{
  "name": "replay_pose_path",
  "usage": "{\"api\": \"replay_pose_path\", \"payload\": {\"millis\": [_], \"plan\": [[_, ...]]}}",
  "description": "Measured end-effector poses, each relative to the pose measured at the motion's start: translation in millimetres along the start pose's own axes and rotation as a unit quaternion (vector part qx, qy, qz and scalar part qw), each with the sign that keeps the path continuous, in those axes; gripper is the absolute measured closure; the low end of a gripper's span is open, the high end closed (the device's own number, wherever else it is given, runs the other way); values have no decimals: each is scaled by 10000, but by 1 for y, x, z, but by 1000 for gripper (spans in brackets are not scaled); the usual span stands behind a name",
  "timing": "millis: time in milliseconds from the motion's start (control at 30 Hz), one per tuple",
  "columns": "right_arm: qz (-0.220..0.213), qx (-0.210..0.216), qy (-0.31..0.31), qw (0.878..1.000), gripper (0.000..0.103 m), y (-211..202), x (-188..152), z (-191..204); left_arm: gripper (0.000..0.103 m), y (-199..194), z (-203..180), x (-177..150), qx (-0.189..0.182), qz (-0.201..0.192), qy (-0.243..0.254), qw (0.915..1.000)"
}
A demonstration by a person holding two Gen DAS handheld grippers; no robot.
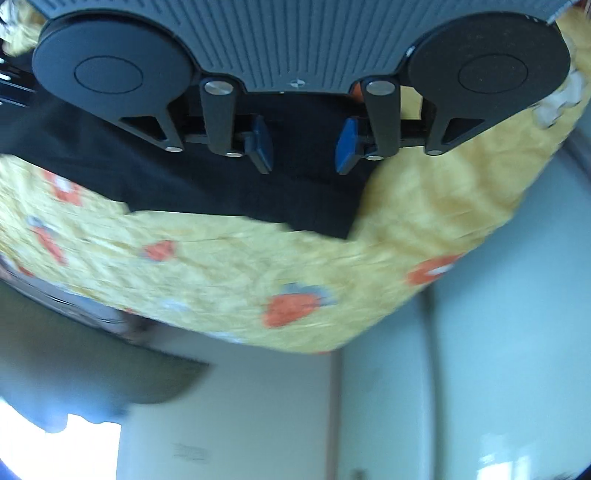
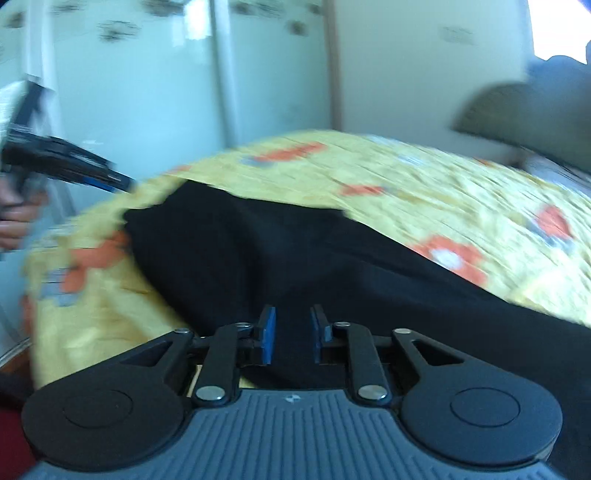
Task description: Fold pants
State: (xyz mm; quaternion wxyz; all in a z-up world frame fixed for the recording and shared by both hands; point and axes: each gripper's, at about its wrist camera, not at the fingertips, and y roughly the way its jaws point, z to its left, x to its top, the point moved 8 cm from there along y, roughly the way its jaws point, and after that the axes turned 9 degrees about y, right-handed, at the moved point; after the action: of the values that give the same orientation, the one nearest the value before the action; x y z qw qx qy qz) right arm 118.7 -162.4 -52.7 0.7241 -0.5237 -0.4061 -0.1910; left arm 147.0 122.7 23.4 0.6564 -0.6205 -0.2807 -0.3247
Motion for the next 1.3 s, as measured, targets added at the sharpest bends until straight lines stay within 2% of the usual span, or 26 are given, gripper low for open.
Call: {"api": "replay_pose_path", "payload": {"millis": [33, 100, 200, 233, 267, 300, 333, 400, 467, 500, 533, 600, 667, 733, 800, 833, 900, 933, 1067, 1167, 1233, 1300], "plan": [[228, -207, 54, 9995, 78, 6, -8, -8, 51, 1, -20, 4, -323, -71, 192, 9993], [542, -170, -75, 9984, 78, 9, -25, -7, 49, 7, -64, 7, -807, -94, 674, 9944], [310, -116, -94, 9994, 75, -12, -27, 0, 48, 16, -128, -1, -1343, -106, 1403, 9809], [160, -222, 73, 9996, 72, -18, -27, -6, 48, 19, -149, -7, -1518, -75, 1597, 9754], [105, -364, 253, 9990, 59, -22, -28, -14, 48, 21, -167, -13, -1701, -32, 1772, 9694], [248, -443, 371, 9980, 52, -25, -34, -23, 47, 23, -184, -22, -1894, 0, 1928, 9628], [394, -484, 420, 9972, 53, -28, -39, -31, 47, 25, -199, -29, -2045, 51, 2060, 9569], [170, -687, 632, 9955, 53, -50, -42, -49, 47, 29, -220, -43, -2243, 144, 2303, 9468], [-329, -994, 1171, 9876, 50, -82, -37, -80, 47, 33, -230, -52, -2388, 197, 2453, 9394], [-596, -1214, 1566, 9784, 41, -100, -35, -101, 47, 35, -234, -56, -2442, 243, 2490, 9369], [-860, -1452, 2002, 9651, 37, -117, -35, -124, 47, 36, -237, -58, -2517, 277, 2512, 9342], [-1387, -1776, 2958, 9283, 35, -149, -41, -174, 47, 37, -241, -63, -2640, 335, 2537, 9299], [-1790, -1782, 3915, 8848, 35, -172, -55, -220, 47, 34, -247, -63, -2681, 319, 2610, 9268], [-1947, -1692, 4700, 8441, 33, -182, -73, -258, 46, 31, -253, -62, -2680, 254, 2715, 9240], [-2011, -1582, 5269, 8105, 33, -183, -92, -283, 45, 30, -257, -63, -2700, 219, 2796, 9211], [-2027, -1456, 5486, 7980, 33, -181, -99, -292, 45, 31, -261, -62, -2735, 215, 2823, 9193], [-2084, -1182, 5731, 7837, 34, -171, -103, -300, 44, 31, -267, -63, -2843, 257, 2850, 9150], [-2176, -1175, 5750, 7799, 35, -169, -102, -303, 44, 32, -270, -64, -2890, 290, 2859, 9132], [-2459, -1349, 5649, 7760, 35, -173, -92, -311, 44, 31, -285, -66, -2975, 282, 2995, 9061], [-2619, -1452, 5732, 7627, 37, -172, -93, -328, 44, 32, -297, -69, -2970, 269, 3104, 9026], [-2660, -1563, 5687, 7625, 47, -172, -92, -335, 44, 34, -305, -71, -3032, 327, 3118, 8999], [-2569, -1637, 5656, 7664, 87, -170, -92, -340, 44, 35, -312, -72, -3092, 354, 3118, 8977]]}}
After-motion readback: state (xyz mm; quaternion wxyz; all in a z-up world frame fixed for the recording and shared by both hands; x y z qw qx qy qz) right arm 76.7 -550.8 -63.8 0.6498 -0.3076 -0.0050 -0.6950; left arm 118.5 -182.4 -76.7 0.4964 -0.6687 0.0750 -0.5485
